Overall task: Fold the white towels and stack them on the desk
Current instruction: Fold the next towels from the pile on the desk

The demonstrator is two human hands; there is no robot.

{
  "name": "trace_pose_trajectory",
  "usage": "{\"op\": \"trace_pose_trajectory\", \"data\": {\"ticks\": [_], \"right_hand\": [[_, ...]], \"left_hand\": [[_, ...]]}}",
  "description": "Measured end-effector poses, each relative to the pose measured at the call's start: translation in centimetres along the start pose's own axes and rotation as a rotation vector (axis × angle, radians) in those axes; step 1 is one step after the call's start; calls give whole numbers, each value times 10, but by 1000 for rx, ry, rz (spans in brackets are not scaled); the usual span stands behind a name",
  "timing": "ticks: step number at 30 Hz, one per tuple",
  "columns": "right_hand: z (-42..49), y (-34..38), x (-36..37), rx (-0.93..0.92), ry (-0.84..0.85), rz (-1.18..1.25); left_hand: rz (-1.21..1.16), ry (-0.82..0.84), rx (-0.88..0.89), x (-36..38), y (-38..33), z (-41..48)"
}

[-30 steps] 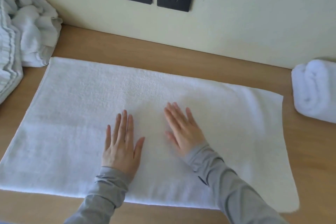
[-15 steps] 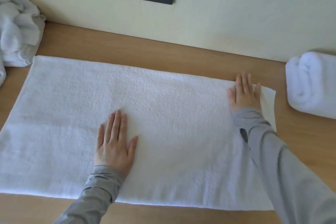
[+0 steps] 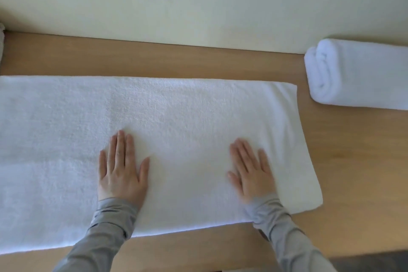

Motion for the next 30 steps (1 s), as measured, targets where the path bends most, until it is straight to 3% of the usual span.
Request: {"op": "trace_pose_trajectory", "data": {"ticks": [4, 10, 14, 19, 24, 30], "right_hand": [[-28, -109, -2, 317, 3, 80], [-107, -175, -2, 833, -287, 638], [-129, -177, 20, 830, -298, 872], [-126, -177, -4, 687, -523, 1152], [-119, -172, -23, 569, -549, 1122], [-140, -185, 7, 699, -542, 1244]], "left_hand": [[-6, -7, 0, 0, 0, 0], [-16, -26, 6, -3, -4, -3], [-12, -25, 43, -9, -18, -7], [-34, 3, 182, -8, -94, -16], [-29, 41, 233, 12, -145, -14], [-12, 44, 148, 23, -142, -11]]}}
Point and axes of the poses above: each hand's wrist, its own z-axis towards the middle knuckle, its own x-axis out of the palm, y = z × x, the point moved 10 cm from there along z, towards the middle knuckle, and after that the axes turned 3 degrees about -x, right-handed, at the moved point
